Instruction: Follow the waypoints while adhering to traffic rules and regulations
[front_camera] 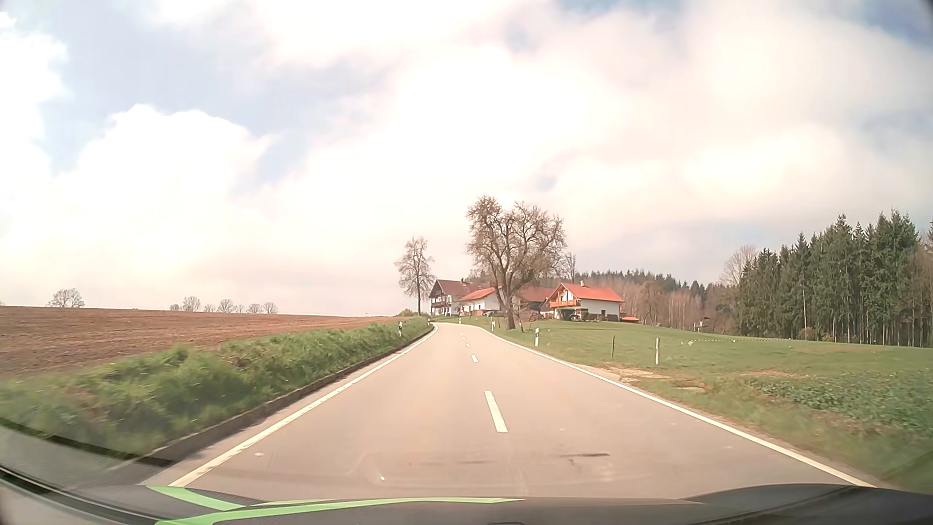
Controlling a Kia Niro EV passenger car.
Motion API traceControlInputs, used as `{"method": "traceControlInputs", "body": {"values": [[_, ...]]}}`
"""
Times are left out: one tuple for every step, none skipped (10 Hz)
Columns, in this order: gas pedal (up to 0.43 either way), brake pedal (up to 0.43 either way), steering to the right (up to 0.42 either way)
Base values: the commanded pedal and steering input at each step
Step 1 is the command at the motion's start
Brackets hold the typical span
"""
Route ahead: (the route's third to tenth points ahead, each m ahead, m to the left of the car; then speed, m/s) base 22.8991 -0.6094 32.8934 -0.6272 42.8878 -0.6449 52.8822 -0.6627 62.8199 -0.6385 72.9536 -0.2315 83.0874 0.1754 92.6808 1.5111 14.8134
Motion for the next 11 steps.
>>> {"method": "traceControlInputs", "body": {"values": [[0.441,0.000,0.014],[0.441,0.000,0.015],[0.441,0.000,0.015],[0.449,0.000,0.015],[0.449,0.000,0.014],[0.461,0.000,0.014],[0.469,0.000,0.014],[0.469,0.000,0.014],[0.469,0.000,0.014],[0.469,0.000,0.009],[0.469,0.000,0.005]]}}
